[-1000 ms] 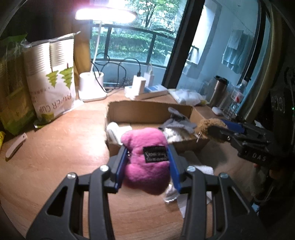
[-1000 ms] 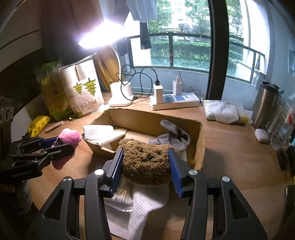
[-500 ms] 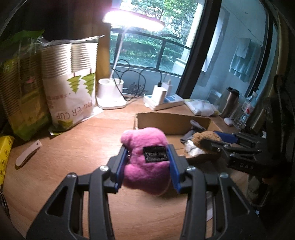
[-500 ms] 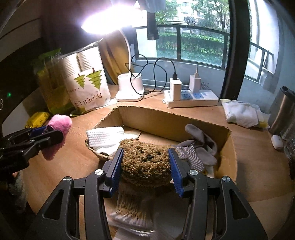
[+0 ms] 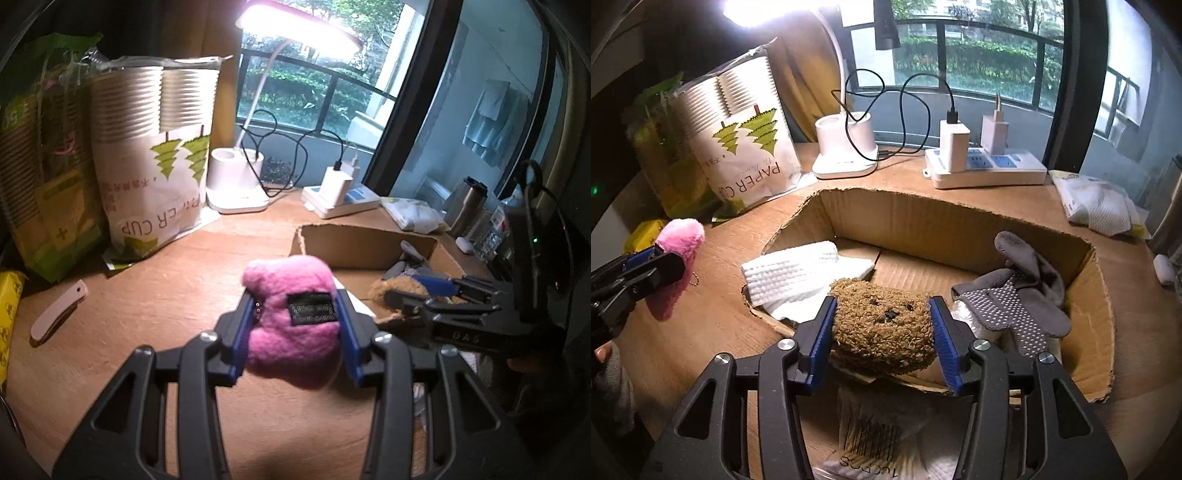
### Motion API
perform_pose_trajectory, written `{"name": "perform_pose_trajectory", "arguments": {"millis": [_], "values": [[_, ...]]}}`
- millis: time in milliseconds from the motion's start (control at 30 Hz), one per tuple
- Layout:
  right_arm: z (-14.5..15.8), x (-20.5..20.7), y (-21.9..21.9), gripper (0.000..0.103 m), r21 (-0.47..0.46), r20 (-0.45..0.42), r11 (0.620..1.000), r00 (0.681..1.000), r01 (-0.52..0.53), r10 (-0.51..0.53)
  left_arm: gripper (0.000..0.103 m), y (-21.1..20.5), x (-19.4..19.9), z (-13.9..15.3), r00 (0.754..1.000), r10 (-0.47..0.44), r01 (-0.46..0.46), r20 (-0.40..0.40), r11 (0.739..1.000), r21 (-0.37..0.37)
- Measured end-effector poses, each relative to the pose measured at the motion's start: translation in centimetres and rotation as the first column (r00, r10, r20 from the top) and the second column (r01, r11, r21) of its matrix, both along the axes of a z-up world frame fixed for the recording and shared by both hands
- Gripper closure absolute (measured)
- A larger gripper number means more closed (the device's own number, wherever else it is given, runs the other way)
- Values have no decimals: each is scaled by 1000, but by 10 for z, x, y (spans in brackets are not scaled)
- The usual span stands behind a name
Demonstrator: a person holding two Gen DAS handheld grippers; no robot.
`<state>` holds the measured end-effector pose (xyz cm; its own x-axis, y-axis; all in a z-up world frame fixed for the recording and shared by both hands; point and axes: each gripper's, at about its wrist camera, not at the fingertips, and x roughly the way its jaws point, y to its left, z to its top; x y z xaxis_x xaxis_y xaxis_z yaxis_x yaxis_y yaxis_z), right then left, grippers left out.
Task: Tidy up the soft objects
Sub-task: 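Carry the plush and scrubber into the box and open both grippers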
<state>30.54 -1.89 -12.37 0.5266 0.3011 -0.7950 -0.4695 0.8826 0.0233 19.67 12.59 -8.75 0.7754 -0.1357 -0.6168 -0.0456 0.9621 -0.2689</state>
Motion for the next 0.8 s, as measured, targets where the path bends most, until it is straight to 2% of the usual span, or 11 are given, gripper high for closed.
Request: {"name": "perform_pose_trajectory", "arguments": {"millis": [233,333,467,800], "values": [[-7,2,1,44,3,-20,1000,1000,-1,1,60,-6,-1,2,1000,11,-11,11,1000,0],[-4,0,-2,44,-2,-8,1000,1000,-15,15,60,-11,-2,4,1000,18,-18,16,1000,1],[0,-1,-10,38,20,-6,999,1000,-27,28,60,-20,-1,8,1000,21,-22,22,1000,12],[18,-8,-39,38,73,44,996,998,-53,50,60,-53,19,13,1000,-3,2,22,999,44]]}}
